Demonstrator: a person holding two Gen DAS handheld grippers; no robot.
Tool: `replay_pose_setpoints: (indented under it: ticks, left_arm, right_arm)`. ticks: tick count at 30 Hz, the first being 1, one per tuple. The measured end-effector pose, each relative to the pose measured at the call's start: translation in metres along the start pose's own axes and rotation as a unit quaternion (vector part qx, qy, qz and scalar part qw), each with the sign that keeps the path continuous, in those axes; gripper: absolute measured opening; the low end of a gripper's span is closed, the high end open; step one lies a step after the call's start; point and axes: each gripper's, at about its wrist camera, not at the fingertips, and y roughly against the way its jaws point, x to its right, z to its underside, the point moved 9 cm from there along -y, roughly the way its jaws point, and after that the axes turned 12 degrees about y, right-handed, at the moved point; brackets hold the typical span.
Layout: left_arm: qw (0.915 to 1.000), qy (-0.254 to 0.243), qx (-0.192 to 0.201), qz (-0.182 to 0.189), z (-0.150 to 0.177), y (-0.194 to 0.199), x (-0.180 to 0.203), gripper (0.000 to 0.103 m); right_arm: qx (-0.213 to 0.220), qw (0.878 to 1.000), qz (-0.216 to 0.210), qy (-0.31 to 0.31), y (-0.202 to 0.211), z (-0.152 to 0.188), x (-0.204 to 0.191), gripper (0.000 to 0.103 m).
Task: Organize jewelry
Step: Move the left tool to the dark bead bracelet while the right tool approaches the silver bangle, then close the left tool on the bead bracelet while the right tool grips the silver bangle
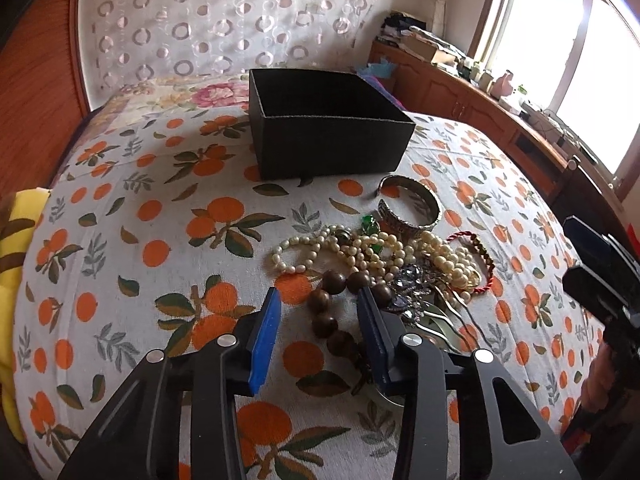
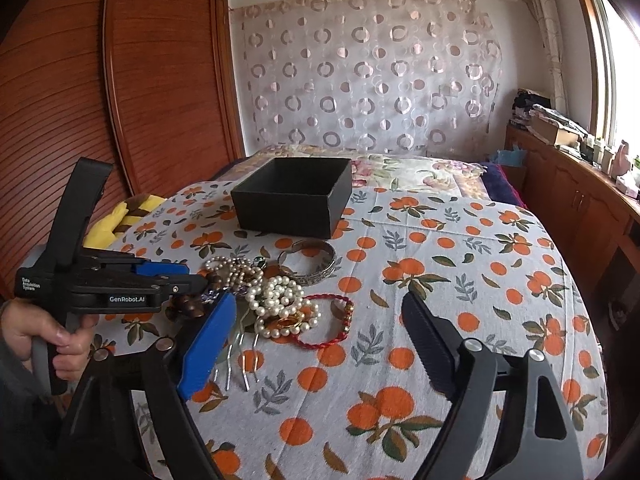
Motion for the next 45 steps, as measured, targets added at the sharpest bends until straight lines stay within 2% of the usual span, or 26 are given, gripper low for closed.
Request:
replay_pose_setpoints:
  ticks: [2,6,10,12,18,25,33,34,36,39,45]
  left_arm:
    - [1.0000,-0.004,-0.004,-0.005,0.000,-0.003,0.000,0.030]
    - [0.9999,-0.015,-0.006,-0.001,0.002,-0.005,0.003,0.013]
    - [0.9996,-0.026,0.012,-0.001,0.001,0.004,0.006,0.012]
    - [0.9993,-0.024,0.027,0.007,-0.003,0.015,0.009,0.012]
    - [0.9976,-0.032,0.058,0.021,-0.013,0.042,0.019,0.012]
    - [0.9947,-0.037,0.090,0.033,-0.027,0.067,0.029,0.012]
    - [0.9915,-0.036,0.117,0.044,-0.044,0.090,0.034,0.012]
    - [0.9911,-0.037,0.120,0.044,-0.045,0.092,0.035,0.012]
    - [0.9903,-0.040,0.127,0.041,-0.049,0.096,0.036,0.012]
    - [0.9896,-0.041,0.133,0.037,-0.056,0.097,0.037,0.012]
    - [0.9888,-0.040,0.141,0.031,-0.067,0.097,0.035,0.012]
  right_arm:
    - [-0.003,1.000,-0.001,0.005,-0.005,-0.003,0.004,0.080]
    - [-0.008,1.000,-0.003,0.013,-0.015,-0.008,0.008,0.074]
    - [-0.023,0.999,-0.006,0.030,-0.031,-0.012,0.011,0.067]
    - [-0.031,0.999,-0.011,0.041,-0.041,-0.015,0.011,0.055]
    - [-0.057,0.996,-0.029,0.059,-0.071,-0.025,0.015,0.041]
    - [-0.095,0.992,-0.059,0.055,-0.106,-0.026,0.016,0.037]
    - [-0.137,0.986,-0.072,0.054,-0.135,-0.012,0.012,0.024]
    - [-0.138,0.986,-0.072,0.054,-0.136,-0.012,0.012,0.023]
    - [-0.139,0.986,-0.071,0.056,-0.137,-0.012,0.012,0.013]
    - [-0.141,0.985,-0.074,0.060,-0.137,-0.012,0.012,0.007]
    - [-0.129,0.987,-0.070,0.067,-0.130,-0.018,0.016,0.005]
